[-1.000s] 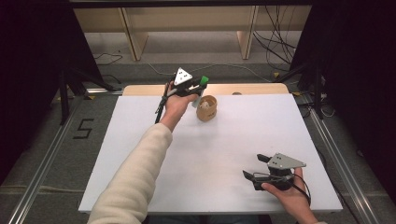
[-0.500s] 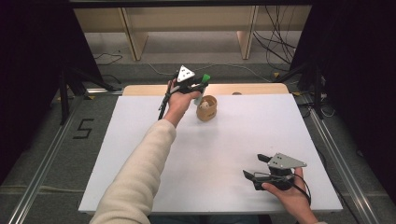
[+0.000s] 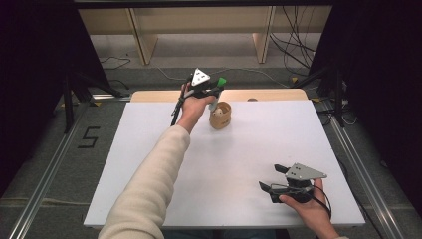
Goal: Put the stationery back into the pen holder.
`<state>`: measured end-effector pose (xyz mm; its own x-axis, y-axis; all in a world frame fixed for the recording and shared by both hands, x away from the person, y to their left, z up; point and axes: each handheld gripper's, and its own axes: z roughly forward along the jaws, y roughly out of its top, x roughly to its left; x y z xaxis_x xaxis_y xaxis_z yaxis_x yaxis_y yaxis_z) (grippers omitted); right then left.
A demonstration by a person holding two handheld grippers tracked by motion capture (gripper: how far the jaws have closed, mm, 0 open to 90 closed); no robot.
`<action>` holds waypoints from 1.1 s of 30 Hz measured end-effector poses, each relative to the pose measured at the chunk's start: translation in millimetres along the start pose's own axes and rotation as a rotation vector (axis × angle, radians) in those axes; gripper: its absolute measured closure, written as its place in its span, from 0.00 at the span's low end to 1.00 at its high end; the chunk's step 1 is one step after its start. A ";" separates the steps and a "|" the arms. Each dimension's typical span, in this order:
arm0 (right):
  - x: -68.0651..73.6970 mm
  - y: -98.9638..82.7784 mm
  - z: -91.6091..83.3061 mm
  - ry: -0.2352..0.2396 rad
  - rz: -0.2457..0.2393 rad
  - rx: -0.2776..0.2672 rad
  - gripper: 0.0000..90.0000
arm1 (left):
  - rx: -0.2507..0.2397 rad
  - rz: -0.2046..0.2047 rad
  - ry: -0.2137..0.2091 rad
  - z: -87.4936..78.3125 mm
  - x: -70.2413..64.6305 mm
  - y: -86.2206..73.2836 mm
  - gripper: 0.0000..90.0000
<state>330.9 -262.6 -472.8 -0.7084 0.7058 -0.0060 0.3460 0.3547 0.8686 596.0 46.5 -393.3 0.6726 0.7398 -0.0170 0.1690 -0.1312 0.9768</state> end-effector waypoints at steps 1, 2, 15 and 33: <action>-0.1 0.0 -0.1 0.000 0.000 0.000 0.20 | 0.000 -0.003 0.003 0.9 0.2 -0.5 0.74; -0.1 0.0 -0.1 0.000 0.000 -0.002 0.20 | 0.001 -0.002 0.002 1.8 0.6 -0.8 0.74; -0.6 -0.1 -0.2 0.001 -0.002 0.000 0.20 | -0.005 0.007 -0.008 10.7 -4.7 3.5 0.74; -0.8 0.0 -0.4 0.000 -0.001 0.002 0.20 | 0.012 0.015 -0.005 18.5 -5.1 0.4 0.74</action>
<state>331.2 -263.4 -472.6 -0.7084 0.7058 -0.0067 0.3466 0.3561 0.8678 605.9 30.4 -396.8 0.6789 0.7342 -0.0034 0.1673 -0.1503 0.9744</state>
